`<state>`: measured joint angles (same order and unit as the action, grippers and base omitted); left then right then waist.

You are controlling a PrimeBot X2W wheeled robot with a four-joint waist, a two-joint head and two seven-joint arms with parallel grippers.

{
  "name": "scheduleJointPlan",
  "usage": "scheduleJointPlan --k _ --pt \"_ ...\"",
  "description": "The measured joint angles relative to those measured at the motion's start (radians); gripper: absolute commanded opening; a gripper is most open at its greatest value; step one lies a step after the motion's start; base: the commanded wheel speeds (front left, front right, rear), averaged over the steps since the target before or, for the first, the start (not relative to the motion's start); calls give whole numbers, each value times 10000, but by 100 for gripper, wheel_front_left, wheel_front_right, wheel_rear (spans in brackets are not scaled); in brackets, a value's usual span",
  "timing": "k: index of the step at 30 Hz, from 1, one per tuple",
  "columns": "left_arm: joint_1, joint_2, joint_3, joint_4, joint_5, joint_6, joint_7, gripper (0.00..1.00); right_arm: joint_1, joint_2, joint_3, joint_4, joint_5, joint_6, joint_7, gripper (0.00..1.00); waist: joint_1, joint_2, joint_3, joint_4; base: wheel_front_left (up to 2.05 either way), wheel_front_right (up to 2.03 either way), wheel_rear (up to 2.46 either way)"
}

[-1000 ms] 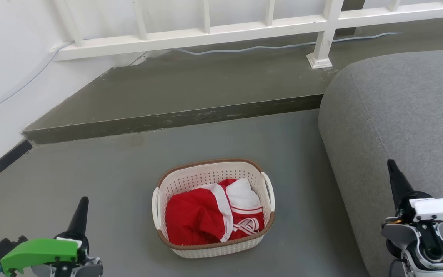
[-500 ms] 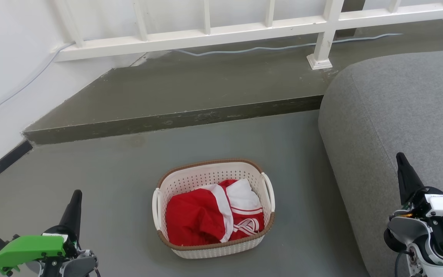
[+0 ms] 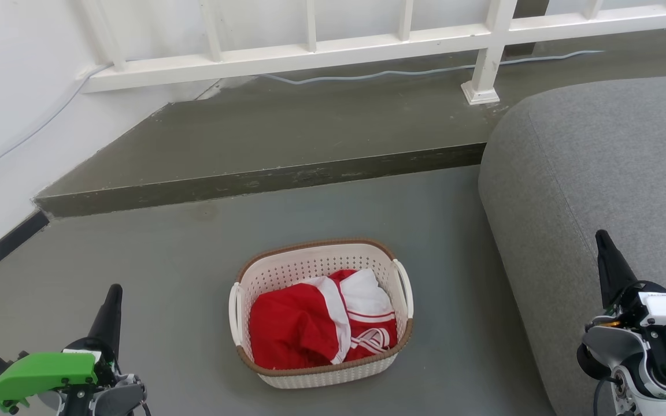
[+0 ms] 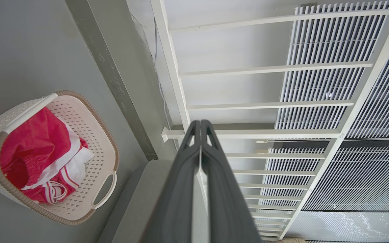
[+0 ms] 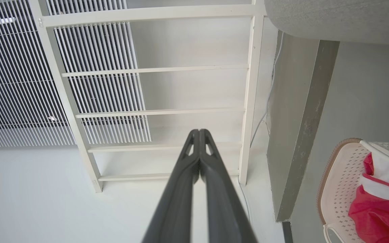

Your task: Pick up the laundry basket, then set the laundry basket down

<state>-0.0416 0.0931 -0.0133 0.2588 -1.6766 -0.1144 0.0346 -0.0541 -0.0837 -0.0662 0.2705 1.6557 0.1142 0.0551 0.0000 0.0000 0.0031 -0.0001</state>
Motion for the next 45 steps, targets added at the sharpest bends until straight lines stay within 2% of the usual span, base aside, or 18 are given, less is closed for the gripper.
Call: scheduleJointPlan --k 45 --pt "-17 -6 46 157 0 -56 13 0 -12 33 -48 88 0 2 17 0 0 0 -5 1 0 0 0"
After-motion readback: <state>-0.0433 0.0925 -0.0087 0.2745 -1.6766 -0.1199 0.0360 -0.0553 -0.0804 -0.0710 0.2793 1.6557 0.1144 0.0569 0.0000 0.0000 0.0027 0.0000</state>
